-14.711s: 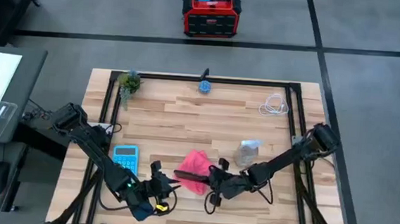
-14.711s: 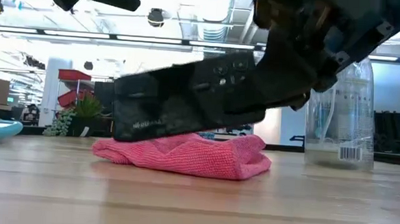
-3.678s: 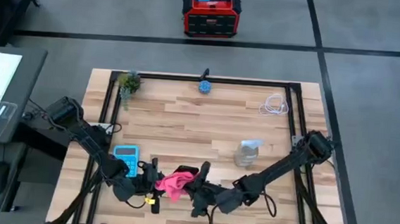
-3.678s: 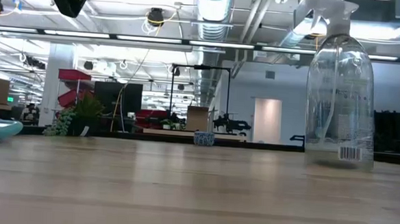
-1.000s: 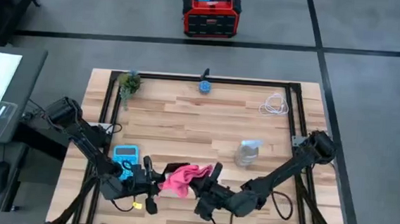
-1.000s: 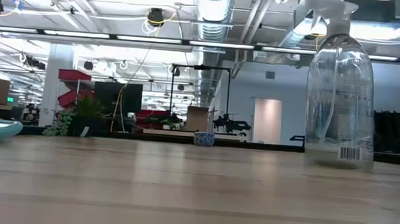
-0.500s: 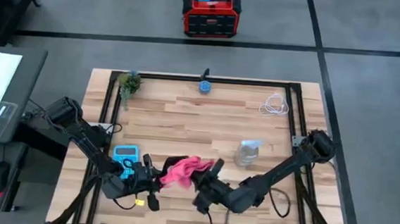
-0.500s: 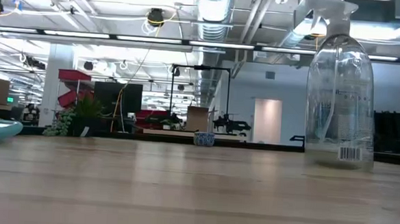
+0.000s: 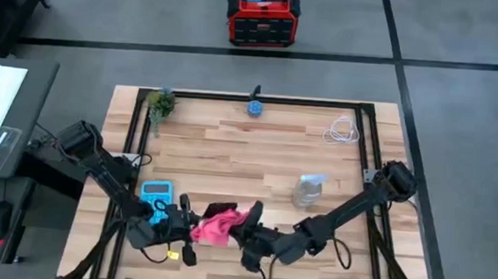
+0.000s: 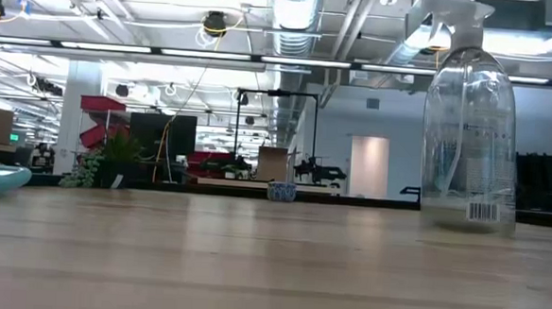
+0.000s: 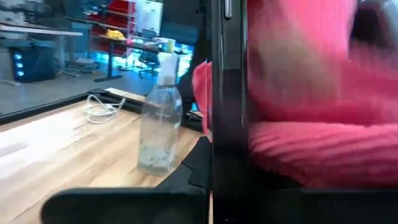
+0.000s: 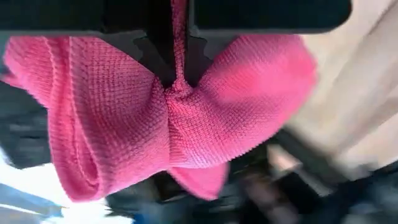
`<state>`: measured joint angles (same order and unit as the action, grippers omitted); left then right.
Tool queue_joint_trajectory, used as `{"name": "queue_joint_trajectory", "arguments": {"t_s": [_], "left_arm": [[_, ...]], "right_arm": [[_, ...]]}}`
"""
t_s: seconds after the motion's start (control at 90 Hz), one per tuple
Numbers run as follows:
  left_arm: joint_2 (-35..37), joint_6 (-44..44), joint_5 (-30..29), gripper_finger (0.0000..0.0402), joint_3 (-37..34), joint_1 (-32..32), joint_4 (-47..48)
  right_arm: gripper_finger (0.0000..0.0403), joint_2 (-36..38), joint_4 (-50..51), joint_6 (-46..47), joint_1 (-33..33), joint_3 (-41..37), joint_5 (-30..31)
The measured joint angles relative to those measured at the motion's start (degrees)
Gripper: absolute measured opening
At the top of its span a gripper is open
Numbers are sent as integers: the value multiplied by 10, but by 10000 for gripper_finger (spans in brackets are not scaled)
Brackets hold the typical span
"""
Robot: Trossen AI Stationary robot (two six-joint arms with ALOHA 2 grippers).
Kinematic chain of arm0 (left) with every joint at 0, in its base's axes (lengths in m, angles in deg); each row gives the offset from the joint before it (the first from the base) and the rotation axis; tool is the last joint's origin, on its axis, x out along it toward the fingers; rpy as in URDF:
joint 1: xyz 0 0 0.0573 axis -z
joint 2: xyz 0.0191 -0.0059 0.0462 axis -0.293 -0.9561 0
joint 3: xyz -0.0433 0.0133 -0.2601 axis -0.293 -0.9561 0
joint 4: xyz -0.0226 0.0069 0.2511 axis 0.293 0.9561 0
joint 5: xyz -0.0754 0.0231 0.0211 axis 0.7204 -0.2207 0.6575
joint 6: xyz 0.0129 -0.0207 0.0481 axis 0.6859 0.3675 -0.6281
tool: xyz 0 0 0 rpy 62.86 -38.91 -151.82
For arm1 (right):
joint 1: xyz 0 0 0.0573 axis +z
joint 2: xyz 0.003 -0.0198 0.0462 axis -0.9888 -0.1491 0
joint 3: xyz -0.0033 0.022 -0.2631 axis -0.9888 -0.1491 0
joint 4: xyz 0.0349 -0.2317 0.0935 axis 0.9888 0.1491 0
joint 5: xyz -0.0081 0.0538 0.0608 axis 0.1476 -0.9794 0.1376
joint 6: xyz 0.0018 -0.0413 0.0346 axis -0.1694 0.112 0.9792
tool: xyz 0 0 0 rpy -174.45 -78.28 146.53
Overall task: Apply microfiber cloth
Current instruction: Wipe the back of the black cellphone using pink microfiber cloth
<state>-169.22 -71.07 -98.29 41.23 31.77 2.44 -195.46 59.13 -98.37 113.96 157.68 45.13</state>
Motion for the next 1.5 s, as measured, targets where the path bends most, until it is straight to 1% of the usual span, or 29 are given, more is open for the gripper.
{"name": "queue_joint_trajectory", "arguments": {"t_s": [0.067, 0.111, 0.144, 0.211, 0.322, 0.356, 0.411, 0.533, 0.567, 0.6, 0.622, 0.667, 0.8, 0.833, 0.867, 0.889, 1.0, 1.033, 1.078, 1.144, 1.189, 1.256, 1.356, 1.422, 1.5], "left_arm": [[0, 11, -4, 7, 0, 0, 7], [0, 15, -4, 7, 0, 0, 8], [0, 17, -2, 7, 0, 0, 8], [-1, 18, 3, 7, 0, 0, 14], [-1, 15, 17, 7, 0, 0, 14], [-1, 15, 15, 7, 0, -2, 14], [-1, 21, 14, 7, -1, -5, 15], [1, 28, 2, 7, 0, -8, 6], [1, 30, 2, 7, 0, -10, 8], [1, 30, 5, 7, 0, -11, 8], [1, 29, 8, 7, 0, -11, 8], [0, 28, 16, 7, 0, -11, 12], [-1, 19, 36, 7, -1, -10, 16], [-1, 16, 35, 7, -1, -10, 14], [-1, 14, 32, 7, -1, -10, 14], [-1, 14, 29, 7, -1, -10, 14], [-1, 17, 11, 7, 0, -13, 5], [0, 19, 5, 7, 0, -13, 5], [0, 22, 1, 7, 0, -13, 5], [0, 25, -6, 7, 0, -14, 0], [0, 32, -13, 7, 0, -13, -2], [-1, 35, -18, 7, 0, -12, -4], [-1, 34, -40, 7, 0, -12, -16], [-1, 28, -45, 7, 0, -12, -25], [-1, 21, -46, 7, 0, -16, -32]], "right_arm": [[0, 0, -67, -22, 0, 0, 46], [0, 1, -85, -22, 0, 1, 50], [0, 2, -83, -14, -1, 1, 41], [0, 2, -41, 14, -2, 1, -5], [0, 1, 77, 55, -11, 1, -125], [0, 0, 84, 64, -13, 0, -133], [0, -2, 59, 80, -18, -1, -111], [0, -1, -59, 57, -21, 4, 6], [0, 0, -83, 57, -21, 4, 19], [0, 1, -89, 65, -21, 4, 16], [0, 1, -85, 73, -21, 4, 7], [0, 2, -64, 89, -21, 4, -32], [0, 2, 53, 128, -21, 5, -163], [0, 1, 80, 129, -22, 4, -175], [0, 1, 95, 129, -22, 4, -167], [0, 0, 96, 130, -22, 4, -146], [0, 0, 55, 119, -8, 4, 35], [0, 0, 38, 111, -5, 4, 73], [0, 0, 26, 101, -2, 4, 94], [0, 0, 23, 95, 5, 4, 97], [0, 0, 32, 109, 11, 4, 91], [0, 0, 73, 160, 18, 5, 90], [0, -5, 155, 241, 25, 4, 83], [0, -6, 199, 286, 24, 4, 34], [0, -6, 211, 309, 21, 4, -43]]}}
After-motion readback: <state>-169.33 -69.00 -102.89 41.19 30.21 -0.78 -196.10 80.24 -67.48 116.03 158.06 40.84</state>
